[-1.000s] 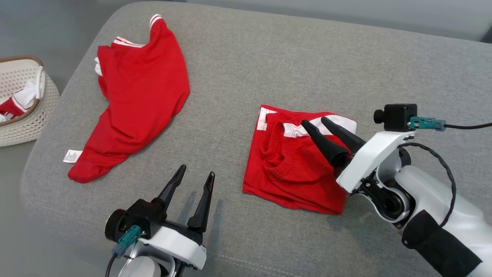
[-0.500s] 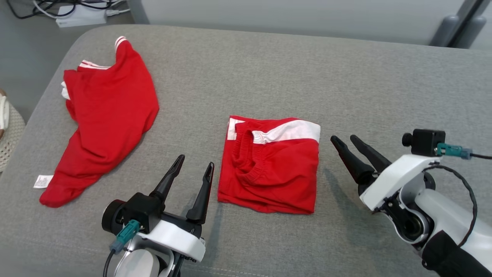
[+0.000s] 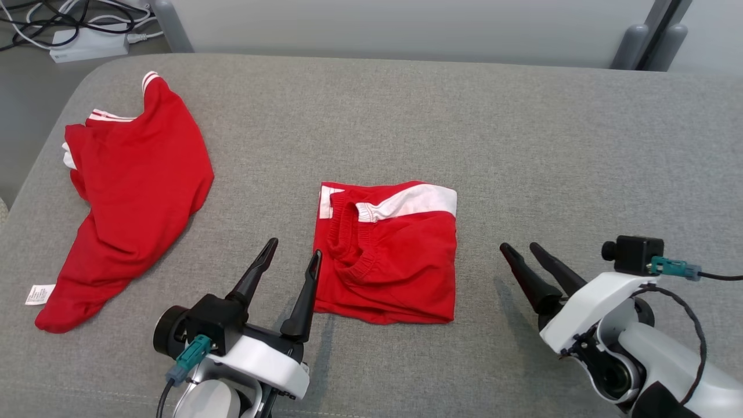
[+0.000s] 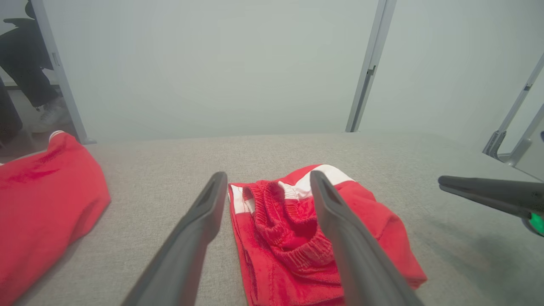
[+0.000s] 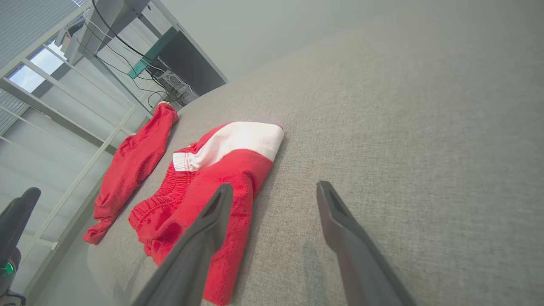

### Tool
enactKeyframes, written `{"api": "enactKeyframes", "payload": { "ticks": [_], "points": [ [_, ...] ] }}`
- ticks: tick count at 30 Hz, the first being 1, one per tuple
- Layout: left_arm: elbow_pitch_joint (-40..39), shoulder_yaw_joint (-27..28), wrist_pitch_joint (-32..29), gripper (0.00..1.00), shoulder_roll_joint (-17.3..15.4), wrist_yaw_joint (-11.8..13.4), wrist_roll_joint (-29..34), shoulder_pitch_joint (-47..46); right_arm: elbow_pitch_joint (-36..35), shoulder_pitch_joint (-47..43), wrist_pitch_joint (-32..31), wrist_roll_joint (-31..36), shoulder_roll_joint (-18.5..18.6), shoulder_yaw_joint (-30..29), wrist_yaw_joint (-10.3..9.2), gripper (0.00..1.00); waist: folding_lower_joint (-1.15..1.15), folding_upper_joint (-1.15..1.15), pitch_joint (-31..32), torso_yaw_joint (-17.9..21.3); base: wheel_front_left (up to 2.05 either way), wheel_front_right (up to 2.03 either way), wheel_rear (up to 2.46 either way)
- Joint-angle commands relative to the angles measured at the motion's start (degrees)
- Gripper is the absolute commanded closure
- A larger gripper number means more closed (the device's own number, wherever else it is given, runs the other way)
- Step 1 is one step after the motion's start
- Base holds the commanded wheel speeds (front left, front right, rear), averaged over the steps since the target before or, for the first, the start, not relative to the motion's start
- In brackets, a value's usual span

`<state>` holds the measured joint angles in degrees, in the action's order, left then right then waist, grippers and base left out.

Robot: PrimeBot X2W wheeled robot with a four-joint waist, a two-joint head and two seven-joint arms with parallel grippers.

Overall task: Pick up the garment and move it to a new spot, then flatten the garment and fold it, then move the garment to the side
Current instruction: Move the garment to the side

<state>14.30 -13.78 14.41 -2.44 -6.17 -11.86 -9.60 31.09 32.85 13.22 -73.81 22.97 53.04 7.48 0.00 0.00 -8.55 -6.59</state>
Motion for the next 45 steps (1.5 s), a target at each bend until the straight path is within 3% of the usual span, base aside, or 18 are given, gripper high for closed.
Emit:
{"api": "enactKeyframes", "payload": {
  "ticks": [1, 10, 31, 32, 33, 34, 36, 45],
  "points": [
    [-1.04, 1.64, 0.59, 0.0, -0.43, 0.05, 0.72, -0.87, -0.37, -0.55, 0.84, 0.53, -0.38, 0.8, 0.01, 0.0, 0.0, 0.0, -0.44, -0.31, 0.0, 0.0, 0.0],
    [-0.95, 0.45, 0.59, 0.0, -0.43, -0.18, 0.26, -2.17, 0.82, 2.2, -2.87, -1.89, -2.84, 2.53, 0.01, 0.0, 0.0, 0.0, -3.14, -4.14, 0.0, 0.0, 0.0],
    [-1.7, -0.36, 0.59, 0.0, -0.43, 0.27, -1.65, -3.35, 3.24, 5.04, -6.97, -7.01, -3.78, 4.25, 0.01, 0.0, 0.0, 0.0, -6.61, -8.95, 0.0, 0.0, 0.0],
    [-1.71, -0.43, 0.59, 0.0, -0.43, 0.27, -1.69, -3.39, 3.45, 5.19, -7.04, -7.1, -3.87, 4.37, 0.01, 0.05, 0.0, 0.0, -6.71, -9.13, 0.0, 0.0, 0.0],
    [-1.73, -0.53, 0.59, 0.0, -0.43, 0.26, -1.74, -3.44, 3.69, 5.34, -7.12, -7.16, -4.0, 4.52, 0.01, 0.16, 0.0, 0.0, -6.83, -9.33, 0.0, 0.0, 0.0],
    [-1.74, -0.61, 0.59, 0.0, -0.43, 0.29, -1.77, -3.48, 3.82, 5.47, -7.39, -7.34, -4.18, 4.71, 0.01, 0.51, 0.0, 0.0, -6.96, -9.52, 0.0, 0.0, 0.0],
    [-1.74, -0.76, 0.59, 0.0, -0.43, 0.3, -1.89, -3.58, 4.22, 5.77, -7.24, -7.46, -4.41, 4.88, 0.01, 1.0, 0.0, 0.0, -7.24, -9.91, 0.0, 0.0, 0.0],
    [-1.42, 0.19, 0.59, 0.0, -0.43, 0.49, -1.56, -3.24, 3.37, 5.91, -4.41, -8.32, -3.74, 4.73, 0.01, 1.0, 0.0, 0.0, -6.89, -8.88, 0.0, 0.0, 0.0]
  ]
}}
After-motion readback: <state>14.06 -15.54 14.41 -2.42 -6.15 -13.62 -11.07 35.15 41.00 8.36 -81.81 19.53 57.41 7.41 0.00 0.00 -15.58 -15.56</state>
